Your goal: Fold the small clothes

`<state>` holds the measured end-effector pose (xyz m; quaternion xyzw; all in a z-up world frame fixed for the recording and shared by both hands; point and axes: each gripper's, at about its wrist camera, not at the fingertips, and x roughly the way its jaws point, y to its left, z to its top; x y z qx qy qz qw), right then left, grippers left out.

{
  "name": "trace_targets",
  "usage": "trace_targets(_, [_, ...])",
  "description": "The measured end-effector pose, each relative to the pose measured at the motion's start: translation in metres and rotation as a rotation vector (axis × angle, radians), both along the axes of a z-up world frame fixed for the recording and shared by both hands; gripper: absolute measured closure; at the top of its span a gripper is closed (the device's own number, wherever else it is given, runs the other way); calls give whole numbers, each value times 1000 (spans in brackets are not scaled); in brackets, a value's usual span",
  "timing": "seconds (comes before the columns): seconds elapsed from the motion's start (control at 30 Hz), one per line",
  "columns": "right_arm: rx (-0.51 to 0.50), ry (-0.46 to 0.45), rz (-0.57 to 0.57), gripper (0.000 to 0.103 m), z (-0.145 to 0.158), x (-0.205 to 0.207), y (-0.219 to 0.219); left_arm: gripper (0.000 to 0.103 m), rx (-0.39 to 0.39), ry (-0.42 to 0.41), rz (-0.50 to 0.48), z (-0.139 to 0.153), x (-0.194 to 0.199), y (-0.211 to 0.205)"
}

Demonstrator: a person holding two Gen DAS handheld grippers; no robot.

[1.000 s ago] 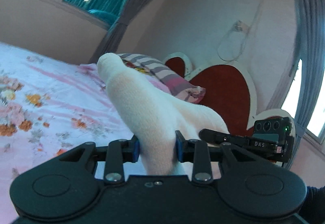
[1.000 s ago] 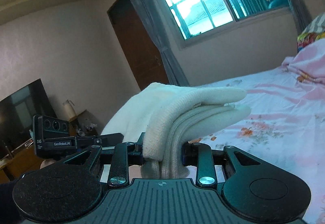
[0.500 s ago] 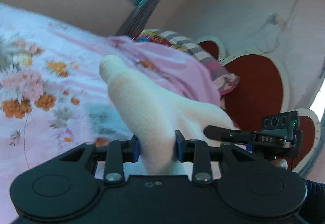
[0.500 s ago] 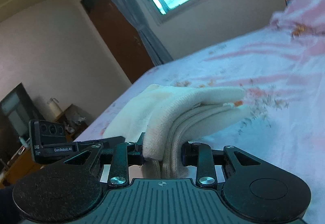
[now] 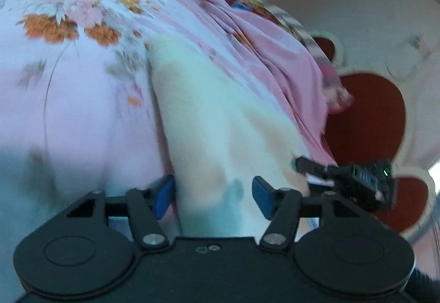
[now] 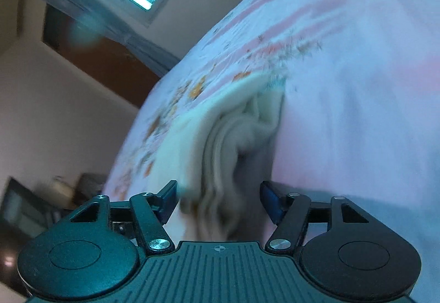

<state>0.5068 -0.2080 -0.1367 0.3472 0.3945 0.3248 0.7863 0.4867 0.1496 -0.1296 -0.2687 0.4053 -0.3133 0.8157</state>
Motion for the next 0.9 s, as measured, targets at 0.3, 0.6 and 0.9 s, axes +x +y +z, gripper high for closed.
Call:
trace_targets(0.3, [-81,30,47,91,-1,-49,-2,85,28,77,-23,-3,-25,-14])
trace_targets(0.6, [-85,110,26,91,32,-110,-24,85,65,99,-121,16,-66,-4])
trace_targets(0.9, [-206,-63,-115,82,41,-114,-41,61,120,-34,96,31,-69,28])
